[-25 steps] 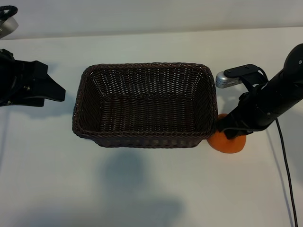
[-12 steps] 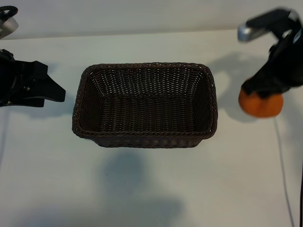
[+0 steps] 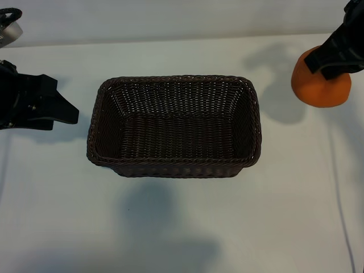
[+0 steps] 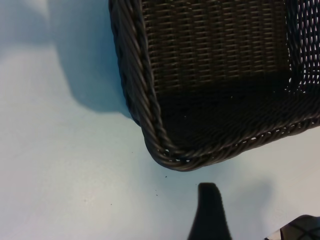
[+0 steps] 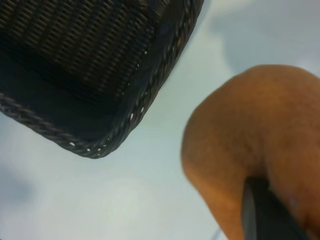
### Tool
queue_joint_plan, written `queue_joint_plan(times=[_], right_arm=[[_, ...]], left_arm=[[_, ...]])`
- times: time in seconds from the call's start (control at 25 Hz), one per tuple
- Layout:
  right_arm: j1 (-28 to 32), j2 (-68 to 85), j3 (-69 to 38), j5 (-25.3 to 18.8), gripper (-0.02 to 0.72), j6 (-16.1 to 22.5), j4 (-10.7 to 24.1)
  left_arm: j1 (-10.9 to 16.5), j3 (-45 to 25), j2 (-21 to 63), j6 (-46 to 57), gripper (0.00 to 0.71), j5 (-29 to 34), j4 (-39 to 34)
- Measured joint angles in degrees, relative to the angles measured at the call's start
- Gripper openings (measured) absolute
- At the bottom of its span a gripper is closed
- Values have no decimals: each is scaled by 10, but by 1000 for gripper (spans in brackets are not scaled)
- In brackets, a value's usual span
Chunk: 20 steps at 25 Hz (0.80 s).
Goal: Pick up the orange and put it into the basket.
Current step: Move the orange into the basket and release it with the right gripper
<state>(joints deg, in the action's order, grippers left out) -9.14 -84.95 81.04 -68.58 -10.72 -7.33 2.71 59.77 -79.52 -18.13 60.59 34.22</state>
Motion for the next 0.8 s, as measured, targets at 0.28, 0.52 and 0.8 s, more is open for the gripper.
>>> queue_joint_plan(times=[0.28,0.52,0.8], right_arm=[[-4,0,0,14,95,0,-43],[-63,-17,7,47,95,-2,-53],[-162,-108,63,63,95,10,-58]], left_arm=[[0,0,0,0,560,0,1],[0,0,0,0,560,1,1],[0,0,0,0,560,2,1]])
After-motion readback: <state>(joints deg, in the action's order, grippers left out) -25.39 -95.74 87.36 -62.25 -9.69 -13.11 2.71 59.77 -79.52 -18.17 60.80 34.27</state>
